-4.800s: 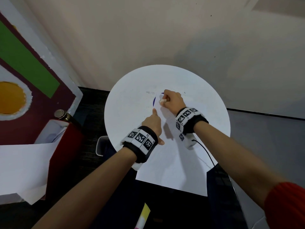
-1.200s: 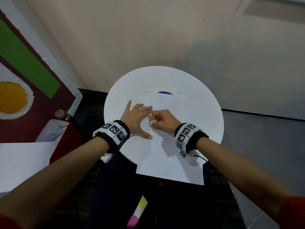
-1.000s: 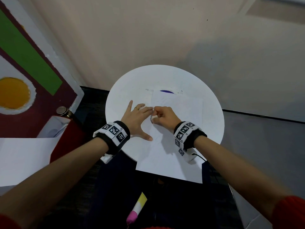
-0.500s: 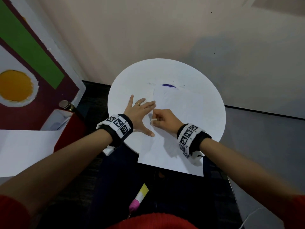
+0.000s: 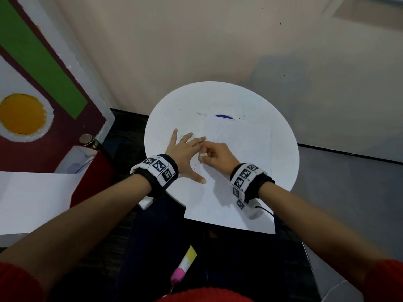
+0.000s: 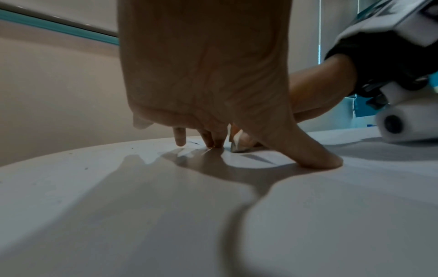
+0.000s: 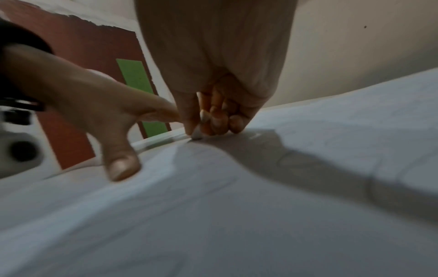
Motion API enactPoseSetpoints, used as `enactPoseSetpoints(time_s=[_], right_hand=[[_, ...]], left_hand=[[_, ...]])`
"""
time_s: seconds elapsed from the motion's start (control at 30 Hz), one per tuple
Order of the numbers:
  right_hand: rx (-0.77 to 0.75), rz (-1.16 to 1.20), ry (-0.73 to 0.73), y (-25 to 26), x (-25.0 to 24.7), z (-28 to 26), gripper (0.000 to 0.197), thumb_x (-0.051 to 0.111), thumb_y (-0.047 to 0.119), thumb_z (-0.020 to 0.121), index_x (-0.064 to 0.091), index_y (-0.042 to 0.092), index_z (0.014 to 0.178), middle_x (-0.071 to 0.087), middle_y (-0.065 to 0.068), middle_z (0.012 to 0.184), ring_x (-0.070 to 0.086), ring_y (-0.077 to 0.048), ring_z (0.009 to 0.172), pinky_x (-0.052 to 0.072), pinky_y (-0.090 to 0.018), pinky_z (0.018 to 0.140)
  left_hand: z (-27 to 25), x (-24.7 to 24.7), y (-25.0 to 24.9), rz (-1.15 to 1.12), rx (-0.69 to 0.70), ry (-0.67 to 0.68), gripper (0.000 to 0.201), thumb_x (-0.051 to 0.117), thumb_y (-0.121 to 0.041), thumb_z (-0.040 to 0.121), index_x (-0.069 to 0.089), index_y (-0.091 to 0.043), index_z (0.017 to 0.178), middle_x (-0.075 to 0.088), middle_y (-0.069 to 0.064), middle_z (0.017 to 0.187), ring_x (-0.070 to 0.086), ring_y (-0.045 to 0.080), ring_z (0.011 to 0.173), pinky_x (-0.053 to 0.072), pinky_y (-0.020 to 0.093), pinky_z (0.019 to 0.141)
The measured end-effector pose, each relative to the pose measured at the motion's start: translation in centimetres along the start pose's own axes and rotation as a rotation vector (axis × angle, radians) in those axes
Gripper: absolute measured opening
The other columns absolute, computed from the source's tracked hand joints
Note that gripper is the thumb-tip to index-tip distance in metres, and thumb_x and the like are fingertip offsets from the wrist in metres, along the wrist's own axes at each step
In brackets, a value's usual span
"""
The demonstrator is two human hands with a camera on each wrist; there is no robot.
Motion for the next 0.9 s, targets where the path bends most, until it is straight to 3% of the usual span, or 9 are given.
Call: enactPoseSetpoints(time_s=[0.1,0.2,0.27,0.37,0.5,0.57,0.7,0.77,0.9], right_hand=[[0.036,0.111,0.041,-0.6,-0.2,-1.0,0.011,0.064,0.007,0.076,0.055,0.008,0.071,0.059,-0.018,0.070,0.051,-0.017,0.065,0.043,-0.031,0.064],[0.147,0.232,-0.420,-2.5,-3.2,-0.9,0.011,0.062,0.011,0.085,0.055,0.005,0.079,0.060,-0.010,0.074,0.053,-0.015,0.063,0.046,-0.025,0.063],[0.241,0.311,-0.589,-4.1,-4.4,-1.6,0.013,0.062,0.015,0.088,0.054,0.008,0.081,0.059,-0.007,0.071,0.051,-0.012,0.058,0.044,-0.023,0.060],[0.270,0.392,-0.541,-5.1,-4.7,-2.1,0.015,0.060,0.018,0.090,0.052,0.014,0.078,0.055,-0.003,0.064,0.047,-0.010,0.053,0.041,-0.018,0.053],[0.275,0.412,-0.507,-5.1,-4.9,-1.8,0.015,0.060,0.017,0.090,0.051,0.013,0.079,0.055,-0.003,0.064,0.047,-0.011,0.053,0.040,-0.016,0.048],[0.276,0.421,-0.474,-5.1,-5.1,-1.9,0.016,0.060,0.016,0.090,0.050,0.013,0.078,0.054,-0.004,0.064,0.045,-0.012,0.053,0.039,-0.016,0.049],[0.250,0.461,-0.435,-5.1,-5.4,-2.1,0.013,0.060,0.013,0.090,0.050,0.009,0.082,0.054,-0.005,0.063,0.043,-0.014,0.051,0.035,-0.019,0.046],[0.250,0.472,-0.433,-5.1,-5.4,-2.0,0.012,0.060,0.012,0.090,0.051,0.007,0.083,0.054,-0.005,0.062,0.042,-0.014,0.051,0.034,-0.019,0.045],[0.249,0.461,-0.427,-5.1,-5.4,-2.1,0.012,0.061,0.012,0.089,0.052,0.008,0.083,0.054,-0.006,0.062,0.044,-0.013,0.050,0.035,-0.020,0.046]], left_hand=[[-0.2,0.0,-0.2,0.009,-0.008,0.014,0.128,0.054,-0.090,0.055,0.004,-0.027,0.154,-0.002,-0.015,0.160,-0.005,0.022,0.148,-0.017,0.059,0.111],[-0.3,0.1,-0.2,0.005,-0.013,0.055,0.127,0.053,-0.088,0.060,0.000,-0.022,0.155,-0.007,-0.012,0.160,-0.009,0.020,0.148,-0.018,0.056,0.111],[-0.5,-0.2,-1.2,0.035,-0.007,0.079,0.118,0.052,-0.080,0.072,0.000,-0.013,0.154,-0.010,-0.005,0.161,-0.013,0.021,0.147,-0.017,0.051,0.113],[-1.1,0.2,-5.4,-0.027,0.099,0.010,0.089,0.039,-0.058,0.095,-0.005,-0.007,0.153,-0.017,0.006,0.160,-0.019,0.023,0.146,-0.013,0.043,0.115],[-1.4,2.6,-9.2,-0.096,0.318,0.157,0.066,0.023,-0.044,0.103,-0.010,-0.015,0.153,-0.022,0.004,0.157,-0.022,0.022,0.145,-0.012,0.039,0.117],[-0.9,3.0,-7.8,-0.045,0.163,0.161,0.065,0.019,-0.044,0.104,-0.013,-0.014,0.152,-0.029,0.003,0.154,-0.021,0.023,0.145,-0.009,0.040,0.118],[-0.6,2.1,-4.5,-0.073,-0.394,0.133,0.073,0.014,-0.047,0.103,-0.020,0.001,0.147,-0.029,0.018,0.153,-0.022,0.032,0.144,-0.005,0.040,0.118],[-0.3,1.6,-5.1,-0.035,-0.293,0.092,0.072,0.015,-0.046,0.103,-0.020,0.000,0.147,-0.029,0.017,0.153,-0.022,0.032,0.144,-0.005,0.041,0.118],[0.6,1.1,-6.6,-0.078,0.224,0.183,0.065,0.019,-0.039,0.105,-0.017,-0.009,0.150,-0.026,0.007,0.156,-0.023,0.024,0.145,-0.009,0.037,0.117]])
Point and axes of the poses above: each hand's wrist, its own z-axis towards the middle knuckle, its own x-axis out of the palm, y = z × x, the point moved 2 cm from there along z, towards the middle knuckle
